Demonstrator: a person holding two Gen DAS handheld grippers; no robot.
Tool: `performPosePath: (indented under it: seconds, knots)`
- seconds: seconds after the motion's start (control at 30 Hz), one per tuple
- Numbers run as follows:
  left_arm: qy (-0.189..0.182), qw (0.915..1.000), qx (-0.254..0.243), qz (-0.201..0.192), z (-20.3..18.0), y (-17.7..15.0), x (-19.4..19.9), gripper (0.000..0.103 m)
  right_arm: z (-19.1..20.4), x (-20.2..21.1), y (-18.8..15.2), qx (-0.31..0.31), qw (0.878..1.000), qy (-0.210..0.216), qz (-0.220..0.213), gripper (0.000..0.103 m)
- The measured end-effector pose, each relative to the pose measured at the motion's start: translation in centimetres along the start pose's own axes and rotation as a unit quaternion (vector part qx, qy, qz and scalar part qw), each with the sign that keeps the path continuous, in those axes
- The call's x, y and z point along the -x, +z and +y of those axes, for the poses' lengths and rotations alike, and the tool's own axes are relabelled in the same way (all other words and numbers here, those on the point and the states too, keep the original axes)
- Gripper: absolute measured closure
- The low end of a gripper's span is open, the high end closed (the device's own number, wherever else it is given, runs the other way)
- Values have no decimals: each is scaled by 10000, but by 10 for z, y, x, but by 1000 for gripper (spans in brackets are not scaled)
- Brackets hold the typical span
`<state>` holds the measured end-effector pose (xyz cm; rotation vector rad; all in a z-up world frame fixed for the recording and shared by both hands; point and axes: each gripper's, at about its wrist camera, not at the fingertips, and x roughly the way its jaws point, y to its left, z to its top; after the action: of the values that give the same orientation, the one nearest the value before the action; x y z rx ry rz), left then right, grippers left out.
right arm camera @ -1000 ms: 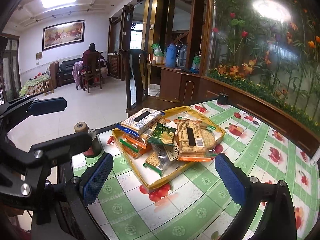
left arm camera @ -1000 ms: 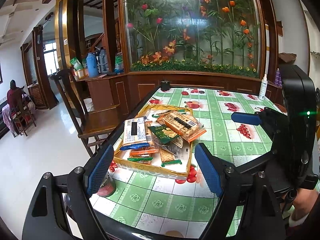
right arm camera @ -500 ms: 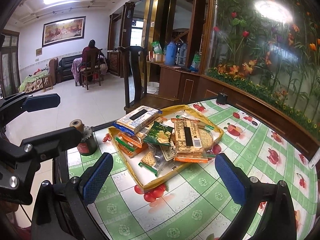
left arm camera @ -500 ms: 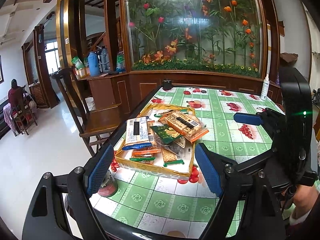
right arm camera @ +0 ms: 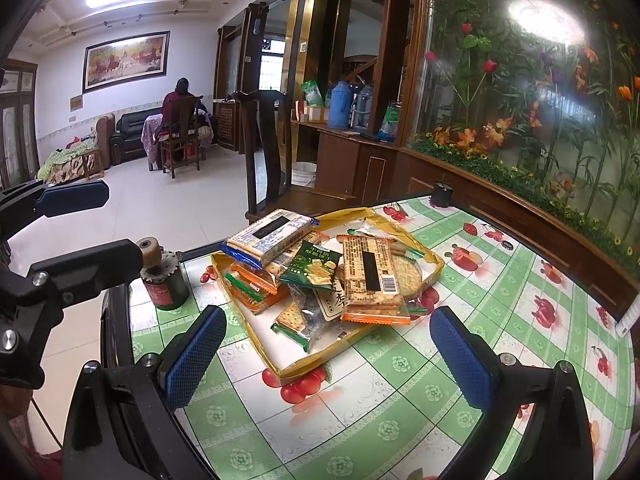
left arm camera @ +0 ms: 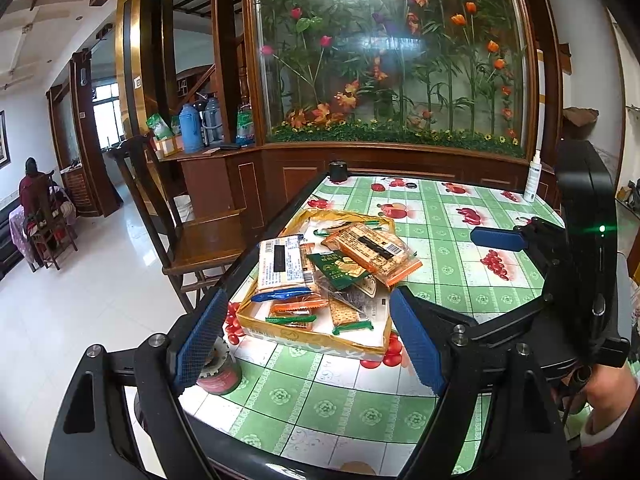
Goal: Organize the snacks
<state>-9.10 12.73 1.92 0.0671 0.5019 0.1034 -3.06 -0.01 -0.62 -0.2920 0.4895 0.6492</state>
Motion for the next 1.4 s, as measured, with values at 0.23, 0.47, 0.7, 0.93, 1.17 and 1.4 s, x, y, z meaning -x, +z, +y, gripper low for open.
performPosePath:
  seconds: [0.23,0.47,0.7,0.93,1.17,1.4]
  knots:
    - [35,10000,9,20,2,0,0,19,1,-4,1,56,10000,9,17,0]
    - [62,10000,24,43,5,0,0,19,1,-6,4,76,10000,46,20,0]
    - [65,10000,6,64,4,1,-1,19,2,-9,4,139,9999,64,51,0]
    - [63,9999,6,88,4,1,-2,19,2,-12,5,184,9997,85,95,0]
    - [71,9999,6,85,4,1,-2,19,4,-15,6,240,9996,132,104,0]
    - [97,9999,23,90,6,-1,-4,19,7,-20,9,330,9992,179,143,0]
